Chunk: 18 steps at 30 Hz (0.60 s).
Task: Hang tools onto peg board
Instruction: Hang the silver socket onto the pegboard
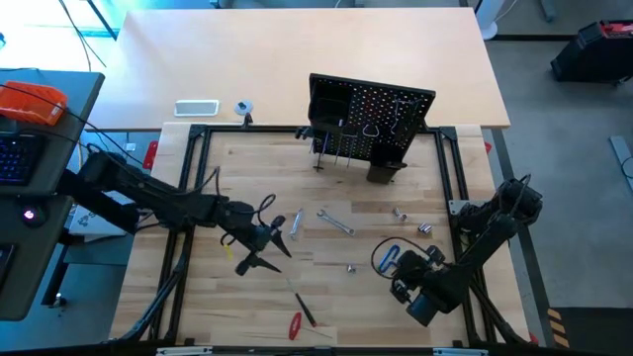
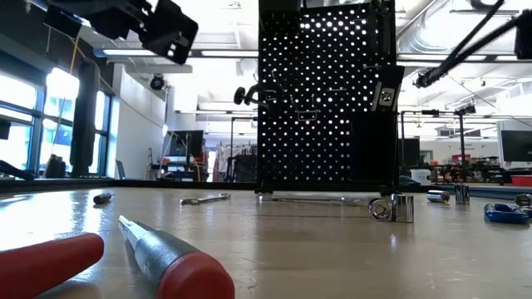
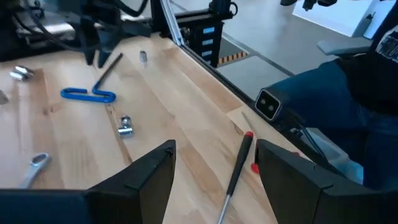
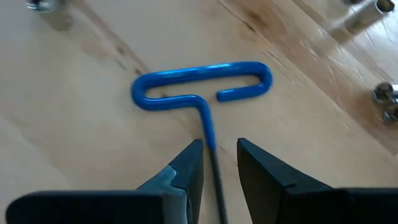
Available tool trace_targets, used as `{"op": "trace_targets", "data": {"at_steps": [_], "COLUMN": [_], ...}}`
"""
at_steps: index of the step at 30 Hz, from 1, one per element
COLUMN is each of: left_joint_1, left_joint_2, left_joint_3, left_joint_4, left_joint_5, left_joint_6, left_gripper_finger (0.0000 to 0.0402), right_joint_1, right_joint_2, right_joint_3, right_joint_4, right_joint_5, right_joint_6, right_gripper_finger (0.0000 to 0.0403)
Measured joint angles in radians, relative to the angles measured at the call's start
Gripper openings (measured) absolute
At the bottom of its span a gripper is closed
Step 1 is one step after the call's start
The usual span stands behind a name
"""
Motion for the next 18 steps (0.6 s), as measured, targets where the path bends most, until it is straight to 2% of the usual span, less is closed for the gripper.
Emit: {"op": "trace_targets", "data": {"at_steps": [7, 18], "left_joint_1": [0.000, 0.000], "left_joint_2": [0.084, 0.089], "left_joint_3": [0.000, 0.001], "left_joint_4": [0.052, 0.119], "left_joint_5": [0.000, 0.011], "left_joint_6": [-0.015, -0.019], "left_gripper_finger": [0.0216, 0.0216], "right_joint_1": [0.000, 0.000], "right_joint_2": [0.000, 0.009], "right_joint_3": [-0.041, -0.051], "right_joint_4": [0.043, 0.092], "right_joint_5": [-0.020, -0.030], "right_joint_6": [0.015, -0.005], "right_gripper_finger": [0.0092, 0.0092]}}
